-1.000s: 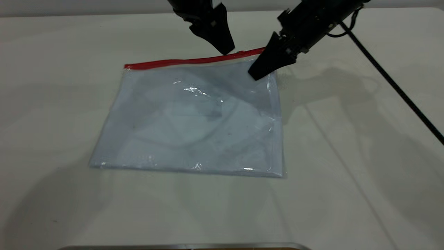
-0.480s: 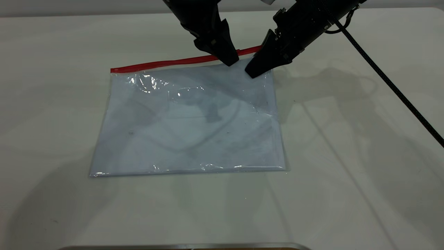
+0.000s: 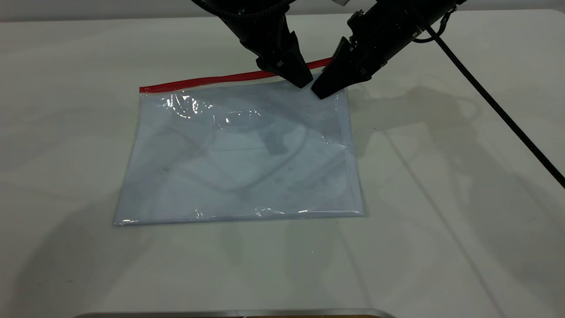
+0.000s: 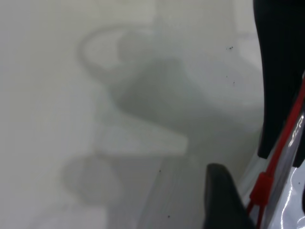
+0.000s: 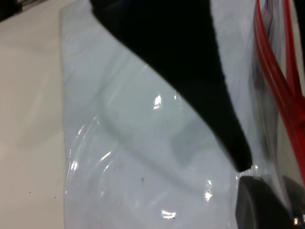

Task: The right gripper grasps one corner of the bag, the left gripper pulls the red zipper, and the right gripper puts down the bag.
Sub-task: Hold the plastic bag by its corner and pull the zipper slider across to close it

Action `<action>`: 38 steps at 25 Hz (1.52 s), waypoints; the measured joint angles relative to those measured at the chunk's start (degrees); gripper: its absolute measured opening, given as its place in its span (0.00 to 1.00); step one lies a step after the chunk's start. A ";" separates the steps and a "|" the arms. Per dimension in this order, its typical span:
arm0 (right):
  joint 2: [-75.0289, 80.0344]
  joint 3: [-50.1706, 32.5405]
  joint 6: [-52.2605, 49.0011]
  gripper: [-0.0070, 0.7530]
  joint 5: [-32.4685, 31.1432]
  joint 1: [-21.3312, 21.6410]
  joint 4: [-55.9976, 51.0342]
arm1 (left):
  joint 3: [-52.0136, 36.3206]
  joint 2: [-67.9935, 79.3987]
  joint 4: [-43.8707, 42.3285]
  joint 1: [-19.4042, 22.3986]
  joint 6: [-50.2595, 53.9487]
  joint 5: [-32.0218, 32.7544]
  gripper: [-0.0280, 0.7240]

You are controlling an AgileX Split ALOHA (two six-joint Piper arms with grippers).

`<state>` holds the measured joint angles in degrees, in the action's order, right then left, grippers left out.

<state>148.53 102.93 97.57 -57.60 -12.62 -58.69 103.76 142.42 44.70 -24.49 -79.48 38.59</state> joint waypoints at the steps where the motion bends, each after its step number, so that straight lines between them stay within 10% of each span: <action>1: 0.00 0.00 0.00 0.05 0.00 0.00 0.00 | 0.00 0.00 0.00 0.00 0.00 0.00 0.58; 12: 0.32 0.04 0.00 0.05 0.53 0.00 -0.30 | 0.00 0.00 0.00 -0.05 -0.16 -0.68 0.12; 38: 0.49 0.04 -9.52 0.05 -3.52 14.02 -5.39 | 0.47 0.02 -0.49 8.38 0.08 2.77 0.11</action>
<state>149.03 102.97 88.05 -61.12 1.40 -64.08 104.22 142.43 44.21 -16.11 -79.40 41.36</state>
